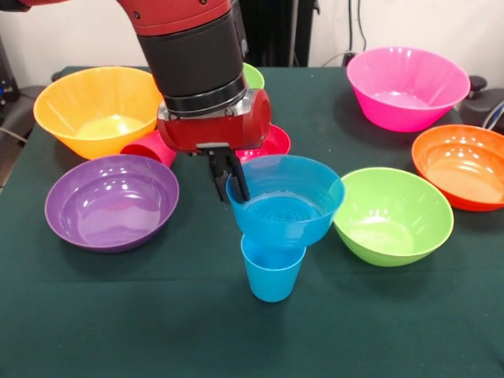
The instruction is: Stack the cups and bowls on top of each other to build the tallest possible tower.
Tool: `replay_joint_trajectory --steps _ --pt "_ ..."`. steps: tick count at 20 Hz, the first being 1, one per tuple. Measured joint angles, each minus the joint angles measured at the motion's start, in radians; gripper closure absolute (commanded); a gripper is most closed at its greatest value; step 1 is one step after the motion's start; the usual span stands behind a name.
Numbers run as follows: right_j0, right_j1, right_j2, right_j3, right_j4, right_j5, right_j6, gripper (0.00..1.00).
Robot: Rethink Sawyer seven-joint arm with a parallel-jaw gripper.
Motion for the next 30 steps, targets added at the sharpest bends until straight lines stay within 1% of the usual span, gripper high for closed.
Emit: replay_joint_trajectory --steps 7,30 --pt "0.001 0.009 0.001 -0.016 0.0 0.018 -0.024 1.0" --pt "0.026 0.021 0.003 -0.081 0.0 0.018 -0.026 1.0"
